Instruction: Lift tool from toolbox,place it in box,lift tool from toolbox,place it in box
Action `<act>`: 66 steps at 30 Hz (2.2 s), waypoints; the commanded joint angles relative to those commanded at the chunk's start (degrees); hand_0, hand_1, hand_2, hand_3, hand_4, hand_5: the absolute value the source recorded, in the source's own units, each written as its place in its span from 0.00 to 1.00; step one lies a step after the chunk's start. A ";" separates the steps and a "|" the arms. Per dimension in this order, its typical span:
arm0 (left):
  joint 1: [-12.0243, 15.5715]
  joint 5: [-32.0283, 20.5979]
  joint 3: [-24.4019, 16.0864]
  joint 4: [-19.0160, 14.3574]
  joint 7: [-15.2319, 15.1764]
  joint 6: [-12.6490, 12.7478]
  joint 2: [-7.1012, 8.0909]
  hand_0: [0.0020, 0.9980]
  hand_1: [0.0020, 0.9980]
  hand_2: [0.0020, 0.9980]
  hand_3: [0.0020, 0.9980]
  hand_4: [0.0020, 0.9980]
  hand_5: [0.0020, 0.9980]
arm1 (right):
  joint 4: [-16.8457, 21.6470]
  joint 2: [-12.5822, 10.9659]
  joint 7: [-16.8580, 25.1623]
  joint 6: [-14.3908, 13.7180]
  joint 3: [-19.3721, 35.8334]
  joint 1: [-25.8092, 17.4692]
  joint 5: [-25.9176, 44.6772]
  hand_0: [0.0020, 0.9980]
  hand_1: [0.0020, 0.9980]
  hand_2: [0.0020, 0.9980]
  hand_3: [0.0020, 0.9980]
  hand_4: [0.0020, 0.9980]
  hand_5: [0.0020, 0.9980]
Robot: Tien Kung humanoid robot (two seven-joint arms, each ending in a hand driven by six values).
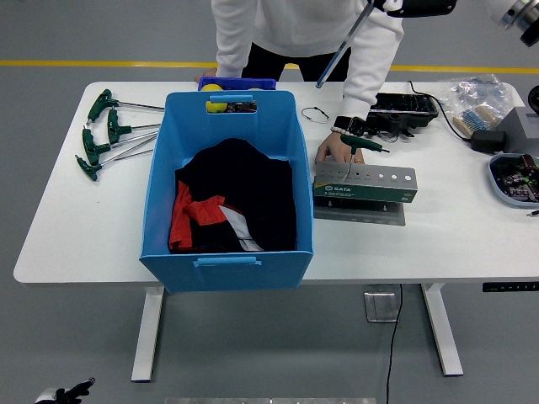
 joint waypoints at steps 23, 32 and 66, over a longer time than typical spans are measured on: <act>-0.50 -0.66 0.68 0.00 -0.31 0.28 0.17 0.85 0.82 0.80 0.61 0.72 0.57 | 0.72 12.05 -0.80 -1.04 -22.29 5.99 1.34 0.00 0.00 0.00 0.00 0.65 0.57; -0.66 -1.18 1.15 0.00 -0.46 0.41 0.16 0.86 0.82 0.80 0.61 0.72 0.57 | -3.53 14.92 -2.10 0.11 -25.62 5.78 3.46 0.00 0.00 0.00 0.00 0.64 0.55; -0.43 1.31 -0.08 0.00 -0.18 0.61 0.51 0.86 0.81 0.80 0.62 0.72 0.57 | -8.48 18.74 -1.88 15.62 -29.51 6.33 10.30 0.21 0.16 0.23 0.29 0.83 0.61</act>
